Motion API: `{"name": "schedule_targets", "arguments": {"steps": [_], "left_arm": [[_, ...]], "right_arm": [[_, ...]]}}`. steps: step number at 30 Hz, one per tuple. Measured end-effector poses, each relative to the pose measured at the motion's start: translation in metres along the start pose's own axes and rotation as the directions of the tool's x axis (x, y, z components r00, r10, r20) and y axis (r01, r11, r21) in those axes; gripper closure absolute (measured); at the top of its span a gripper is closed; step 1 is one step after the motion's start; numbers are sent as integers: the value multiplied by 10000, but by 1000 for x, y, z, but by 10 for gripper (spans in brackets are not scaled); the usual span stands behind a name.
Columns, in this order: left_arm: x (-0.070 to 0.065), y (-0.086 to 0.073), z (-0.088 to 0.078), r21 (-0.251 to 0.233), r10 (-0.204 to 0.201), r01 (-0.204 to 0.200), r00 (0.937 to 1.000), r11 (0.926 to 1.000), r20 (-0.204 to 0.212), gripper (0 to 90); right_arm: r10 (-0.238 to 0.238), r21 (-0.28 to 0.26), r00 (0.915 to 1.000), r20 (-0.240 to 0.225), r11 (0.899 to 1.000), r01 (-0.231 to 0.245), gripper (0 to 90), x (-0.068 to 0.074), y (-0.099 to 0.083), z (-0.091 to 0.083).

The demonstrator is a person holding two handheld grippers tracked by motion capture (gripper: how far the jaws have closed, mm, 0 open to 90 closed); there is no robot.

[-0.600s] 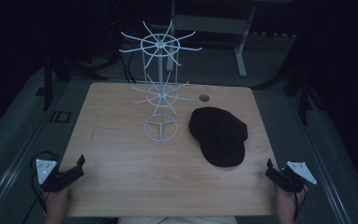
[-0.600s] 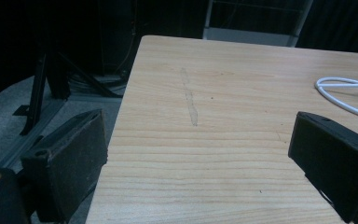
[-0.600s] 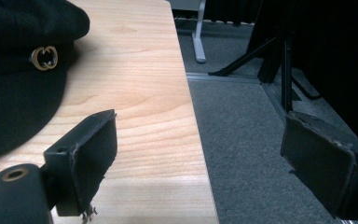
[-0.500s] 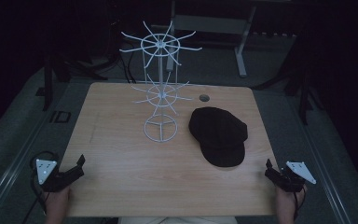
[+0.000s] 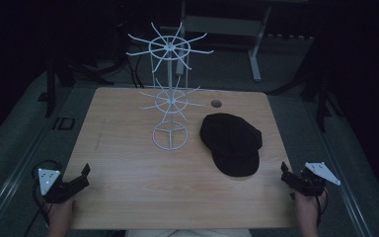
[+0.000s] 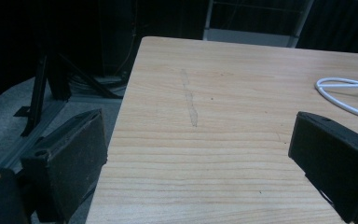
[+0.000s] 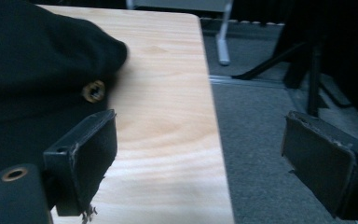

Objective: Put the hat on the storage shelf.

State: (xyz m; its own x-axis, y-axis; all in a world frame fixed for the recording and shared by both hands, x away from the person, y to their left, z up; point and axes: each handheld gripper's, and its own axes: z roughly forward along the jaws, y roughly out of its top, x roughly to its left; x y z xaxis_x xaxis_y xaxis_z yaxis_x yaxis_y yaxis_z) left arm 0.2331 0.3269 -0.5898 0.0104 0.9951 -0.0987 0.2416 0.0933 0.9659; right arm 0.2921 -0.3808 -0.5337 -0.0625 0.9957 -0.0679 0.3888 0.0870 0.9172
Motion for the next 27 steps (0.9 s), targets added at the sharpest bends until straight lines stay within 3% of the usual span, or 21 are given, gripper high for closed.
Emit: {"name": "schedule_targets", "arguments": {"steps": [6,8,18,19,20,27], "left_arm": [[0,0,0,10,-35,35,10000,10000,23,48],[0,0,0,22,-28,28,10000,10000,39,48],[0,0,1,35,-33,33,10000,10000,75,48],[0,0,1,35,-33,33,10000,10000,75,48],[1,0,1,47,-49,48,9999,10000,119,48],[1,0,1,51,-34,33,9999,10000,161,48]], "right_arm": [[-179,442,9963,-841,9988,216,105,10,28,4],[-95,803,9890,-1478,9965,216,143,14,37,7],[-358,438,9775,-2080,9980,459,147,40,67,23],[-350,464,9754,-2176,9979,461,147,42,70,24],[-291,367,9626,-2693,9985,404,147,48,77,29],[-695,263,9450,-3197,9963,822,159,76,94,44]]}}
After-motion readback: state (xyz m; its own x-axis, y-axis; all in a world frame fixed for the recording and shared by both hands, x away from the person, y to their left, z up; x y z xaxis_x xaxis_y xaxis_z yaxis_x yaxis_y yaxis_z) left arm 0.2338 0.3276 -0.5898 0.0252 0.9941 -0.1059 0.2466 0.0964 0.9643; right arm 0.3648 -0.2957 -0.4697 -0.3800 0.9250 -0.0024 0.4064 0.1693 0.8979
